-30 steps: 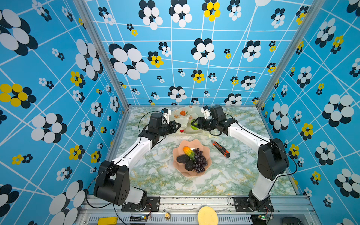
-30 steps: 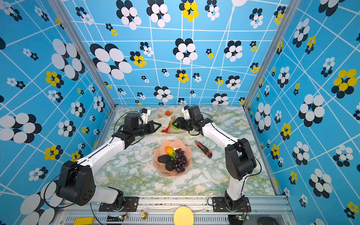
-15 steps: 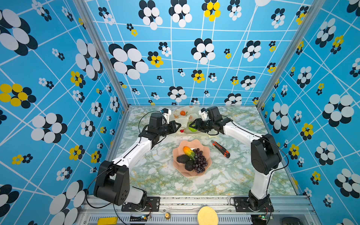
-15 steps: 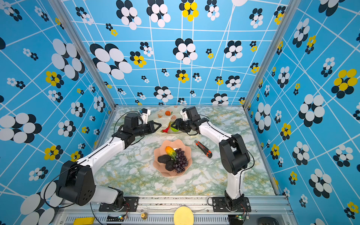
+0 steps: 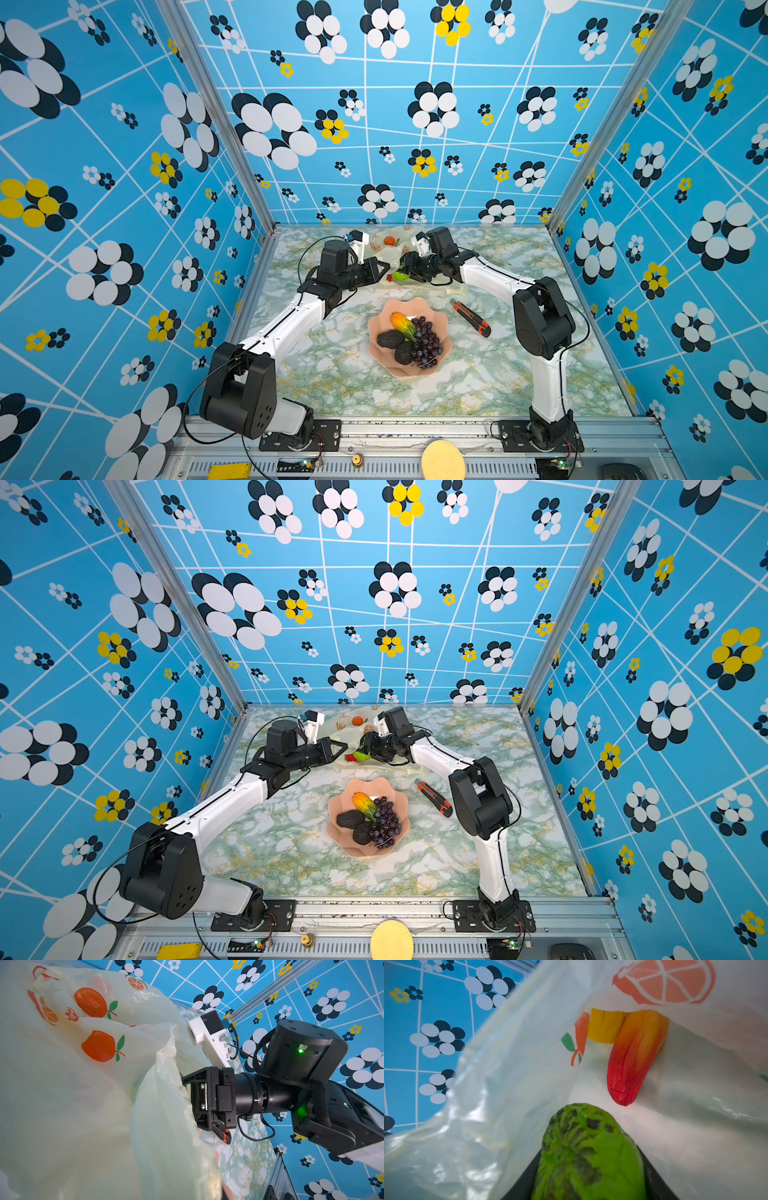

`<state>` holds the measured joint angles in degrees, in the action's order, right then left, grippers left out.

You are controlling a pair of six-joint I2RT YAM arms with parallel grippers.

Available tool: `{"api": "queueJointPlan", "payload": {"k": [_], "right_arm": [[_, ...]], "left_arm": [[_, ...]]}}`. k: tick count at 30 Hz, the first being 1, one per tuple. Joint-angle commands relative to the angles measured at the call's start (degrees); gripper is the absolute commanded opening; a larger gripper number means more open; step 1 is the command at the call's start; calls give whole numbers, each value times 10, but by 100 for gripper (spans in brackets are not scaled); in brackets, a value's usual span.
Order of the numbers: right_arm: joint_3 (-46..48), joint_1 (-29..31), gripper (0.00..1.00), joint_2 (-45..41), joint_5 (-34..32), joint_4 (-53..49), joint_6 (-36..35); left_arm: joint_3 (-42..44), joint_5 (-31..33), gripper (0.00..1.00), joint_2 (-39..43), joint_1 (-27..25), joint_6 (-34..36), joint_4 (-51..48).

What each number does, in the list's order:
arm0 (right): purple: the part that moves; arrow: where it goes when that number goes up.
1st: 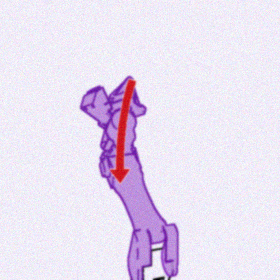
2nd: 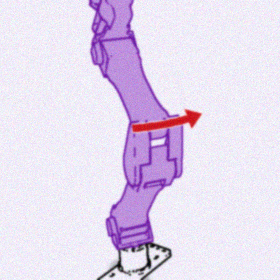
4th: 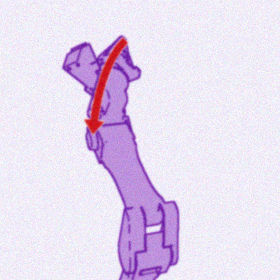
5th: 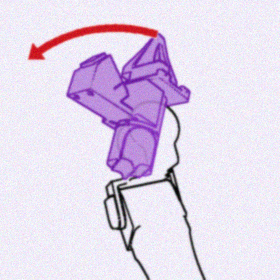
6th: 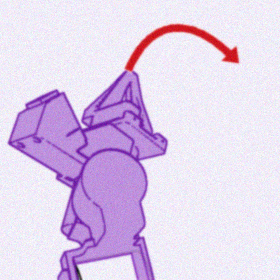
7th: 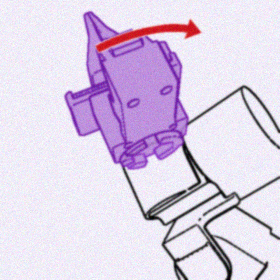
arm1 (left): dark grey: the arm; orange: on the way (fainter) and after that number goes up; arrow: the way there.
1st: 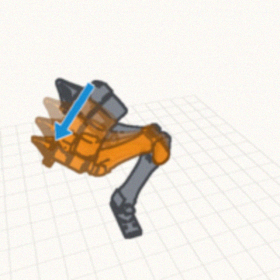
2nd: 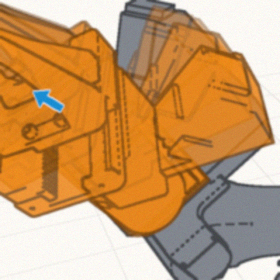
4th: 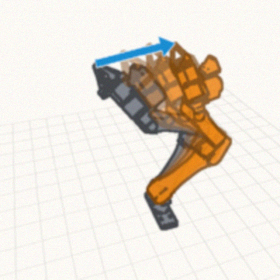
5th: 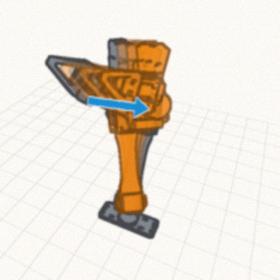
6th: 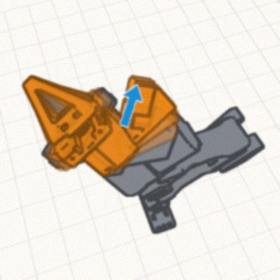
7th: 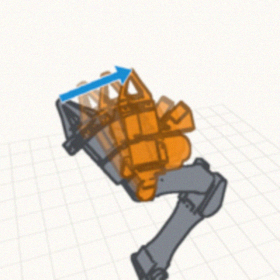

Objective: Place the fruits into the plastic bag
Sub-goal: 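Lower the custard apple into the bag mouth with the right gripper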

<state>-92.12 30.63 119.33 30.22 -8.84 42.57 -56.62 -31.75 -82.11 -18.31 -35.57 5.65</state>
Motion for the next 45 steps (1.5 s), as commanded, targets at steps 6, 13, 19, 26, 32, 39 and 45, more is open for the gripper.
{"api": "queueJointPlan", "payload": {"k": [6,13,19,26,32,39,45], "right_arm": [[-28,5,47,37,14,47,53],[-33,6,48,70,12,73,82],[-56,7,49,98,11,79,100],[-81,7,51,129,0,80,126],[-94,2,52,140,-32,39,112],[-95,-11,52,142,-43,20,109],[-88,-20,55,137,-39,17,105]], "left_arm": [[3,-22,0,19,-10,2,32],[2,-30,0,13,-16,2,44],[-2,-34,0,11,-24,2,51],[-5,-40,0,11,-35,5,66],[-3,-44,0,38,-40,19,80],[14,-25,0,82,-33,43,78],[23,5,0,84,-18,36,46]]}}
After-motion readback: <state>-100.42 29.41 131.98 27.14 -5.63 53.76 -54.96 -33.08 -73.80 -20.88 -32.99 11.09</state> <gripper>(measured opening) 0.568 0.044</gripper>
